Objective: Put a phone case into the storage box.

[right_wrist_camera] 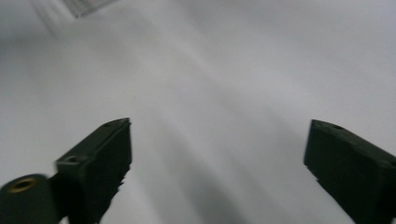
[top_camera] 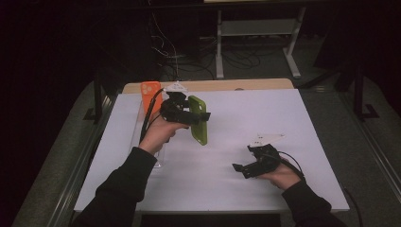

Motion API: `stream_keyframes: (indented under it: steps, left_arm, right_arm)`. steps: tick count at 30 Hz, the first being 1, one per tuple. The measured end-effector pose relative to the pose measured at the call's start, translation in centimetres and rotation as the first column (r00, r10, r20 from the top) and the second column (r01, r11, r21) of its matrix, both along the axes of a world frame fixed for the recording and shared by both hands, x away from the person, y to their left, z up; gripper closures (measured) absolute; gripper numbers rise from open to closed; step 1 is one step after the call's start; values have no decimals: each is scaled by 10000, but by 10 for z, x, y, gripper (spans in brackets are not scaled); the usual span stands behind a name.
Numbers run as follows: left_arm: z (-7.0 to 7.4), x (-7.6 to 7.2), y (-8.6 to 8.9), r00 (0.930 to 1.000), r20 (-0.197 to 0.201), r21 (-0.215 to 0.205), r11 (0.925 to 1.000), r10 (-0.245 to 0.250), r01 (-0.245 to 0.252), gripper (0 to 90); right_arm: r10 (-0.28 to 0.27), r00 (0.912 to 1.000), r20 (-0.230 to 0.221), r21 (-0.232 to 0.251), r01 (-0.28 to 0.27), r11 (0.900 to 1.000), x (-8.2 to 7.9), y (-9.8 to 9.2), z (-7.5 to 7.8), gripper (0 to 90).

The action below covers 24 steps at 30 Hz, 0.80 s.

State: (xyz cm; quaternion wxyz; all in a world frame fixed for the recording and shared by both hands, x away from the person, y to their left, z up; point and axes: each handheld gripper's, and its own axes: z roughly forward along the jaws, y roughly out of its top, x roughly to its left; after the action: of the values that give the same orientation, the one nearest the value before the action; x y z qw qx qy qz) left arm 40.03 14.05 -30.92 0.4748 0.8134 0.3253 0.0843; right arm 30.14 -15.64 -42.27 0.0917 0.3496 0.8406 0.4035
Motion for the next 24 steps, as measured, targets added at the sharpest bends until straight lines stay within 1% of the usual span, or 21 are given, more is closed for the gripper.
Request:
stream_keyframes:
  steps: [2, 4, 5, 6, 7, 11, 12, 13, 14, 15, 17, 20, 21, 23, 24]
  left_arm:
    - [7, 2, 7, 9997, 166, 76, 9998, 160, -162, 144]
    - [11, 5, 14, 9992, 273, 205, 9993, 294, -300, 145]
    - [14, 6, 17, 9989, 271, 161, 9991, 378, -382, 145]
    - [16, 8, 22, 9984, 338, 204, 9987, 453, -460, 144]
    - [17, 9, 24, 9979, 340, 193, 9983, 543, -550, 145]
    - [25, 13, 40, 9948, 479, 422, 9949, 896, -916, 145]
    - [27, 14, 44, 9935, 490, 406, 9936, 1030, -1050, 145]
    - [30, 15, 48, 9929, 519, 513, 9926, 1072, -1098, 145]
    - [32, 16, 53, 9910, 541, 549, 9906, 1226, -1255, 145]
    - [33, 16, 56, 9905, 569, 666, 9894, 1251, -1288, 145]
    - [36, 18, 63, 9866, 599, 710, 9852, 1518, -1559, 145]
    - [39, 22, 76, 9798, 743, 1041, 9757, 1858, -1929, 145]
    - [39, 24, 79, 9767, 752, 1049, 9725, 2008, -2080, 145]
    - [37, 27, 85, 9739, 724, 1141, 9683, 2149, -2221, 145]
    - [36, 29, 88, 9707, 704, 1253, 9634, 2295, -2369, 145]
  right_arm:
    - [59, 10000, -2, -153, -59, 9999, -3, -3, -4, 14]
    - [82, 10000, -13, -204, -83, 9998, -5, -6, -6, 9]
    - [123, 9999, -64, -222, -124, 9997, -6, -9, -8, 3]
    - [195, 9998, -88, -301, -197, 9994, -6, -10, -9, 2]
    - [195, 9998, -49, -305, -196, 9993, -8, -12, -11, 3]
    - [189, 9997, -165, -232, -193, 9995, -12, -18, -15, 0]
    - [187, 9996, -209, -298, -193, 9994, -13, -19, -16, 0]
    - [201, 9996, -180, -367, -207, 9991, -13, -21, -18, 0]
    - [184, 9997, -145, -429, -190, 9989, -14, -23, -19, 0]
    - [147, 9997, -170, -464, -154, 9988, -14, -25, -20, 0]
    - [72, 9998, -179, -413, -79, 9991, -15, -27, -21, 0]
    - [53, 9999, -148, -423, -59, 9991, -15, -27, -21, 0]
    - [26, 9999, -137, -418, -32, 9991, -15, -27, -21, 0]
    - [33, 10000, -34, -454, -34, 9990, -15, -26, -21, 0]
    - [31, 10000, -27, -463, -32, 9989, -15, -27, -21, 0]
